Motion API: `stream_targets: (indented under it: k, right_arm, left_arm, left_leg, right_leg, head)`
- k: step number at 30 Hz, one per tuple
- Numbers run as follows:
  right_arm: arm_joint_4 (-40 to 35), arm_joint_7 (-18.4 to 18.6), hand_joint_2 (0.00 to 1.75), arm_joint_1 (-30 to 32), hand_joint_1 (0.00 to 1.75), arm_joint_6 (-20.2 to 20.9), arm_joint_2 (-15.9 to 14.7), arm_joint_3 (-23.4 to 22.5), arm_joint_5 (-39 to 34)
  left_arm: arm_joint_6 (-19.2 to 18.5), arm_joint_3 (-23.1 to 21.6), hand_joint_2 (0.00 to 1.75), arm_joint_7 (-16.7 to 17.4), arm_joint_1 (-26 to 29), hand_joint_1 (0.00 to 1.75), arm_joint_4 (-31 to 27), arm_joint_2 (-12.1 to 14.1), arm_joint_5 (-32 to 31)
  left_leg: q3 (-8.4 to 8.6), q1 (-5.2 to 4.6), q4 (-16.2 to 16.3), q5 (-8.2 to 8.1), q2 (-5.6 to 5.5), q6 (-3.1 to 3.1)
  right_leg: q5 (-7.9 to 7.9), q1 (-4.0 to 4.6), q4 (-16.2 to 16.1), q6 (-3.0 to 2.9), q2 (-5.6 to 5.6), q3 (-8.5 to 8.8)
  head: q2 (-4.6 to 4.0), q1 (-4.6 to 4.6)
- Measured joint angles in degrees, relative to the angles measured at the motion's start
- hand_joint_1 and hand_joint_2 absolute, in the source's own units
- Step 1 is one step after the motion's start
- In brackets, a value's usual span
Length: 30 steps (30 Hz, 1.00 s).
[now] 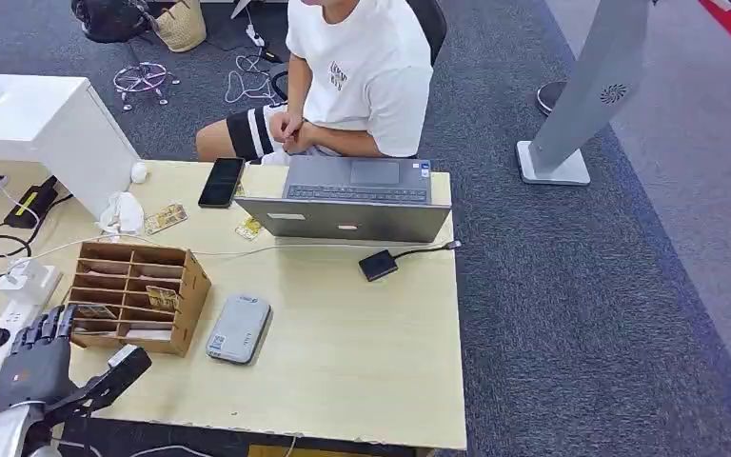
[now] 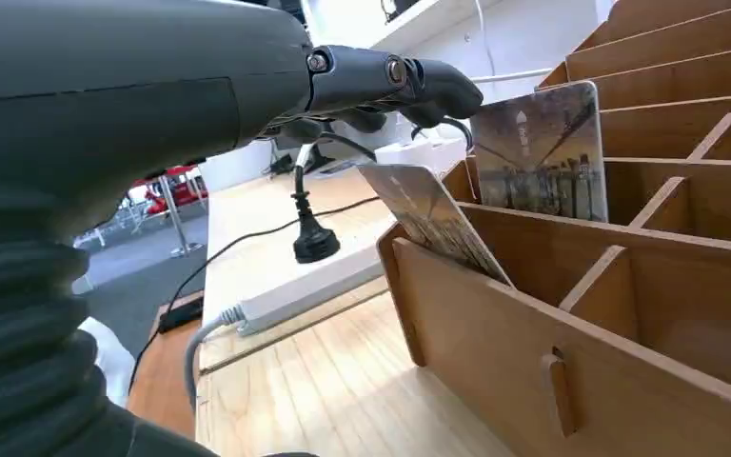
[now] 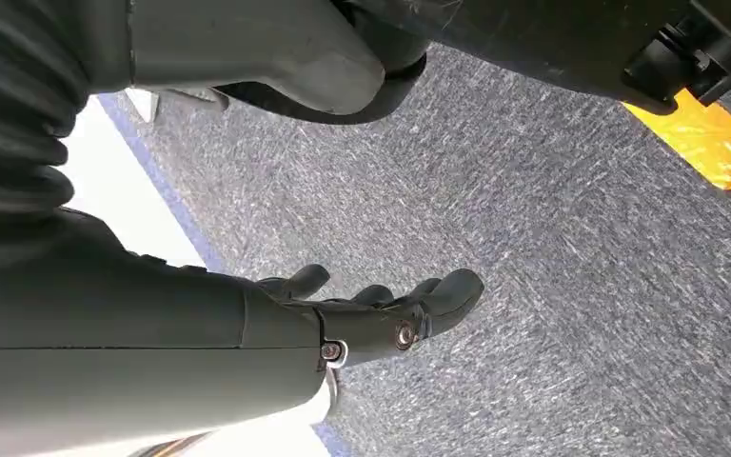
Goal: Pass the card to the sensor for recognition and then transmit it.
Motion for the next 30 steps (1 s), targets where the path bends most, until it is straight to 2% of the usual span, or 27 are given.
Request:
stream_targets:
  k: [30]
  right_arm:
    - [0.0,-0.2,1.75,0.0,0.00,0.1,0.0,0.0,-0.1]
  left_arm:
    - [-0.3,0.4,1.75,-0.4,-0.3,0.00,0.0,1.9,1.0]
  left_leg:
    - [-0.01,0.02,0.0,0.00,0.00,0.00]
  right_leg:
    - [0.00,0.03,0.0,-0.01,0.00,0.00]
  head:
    - [0.00,0.00]
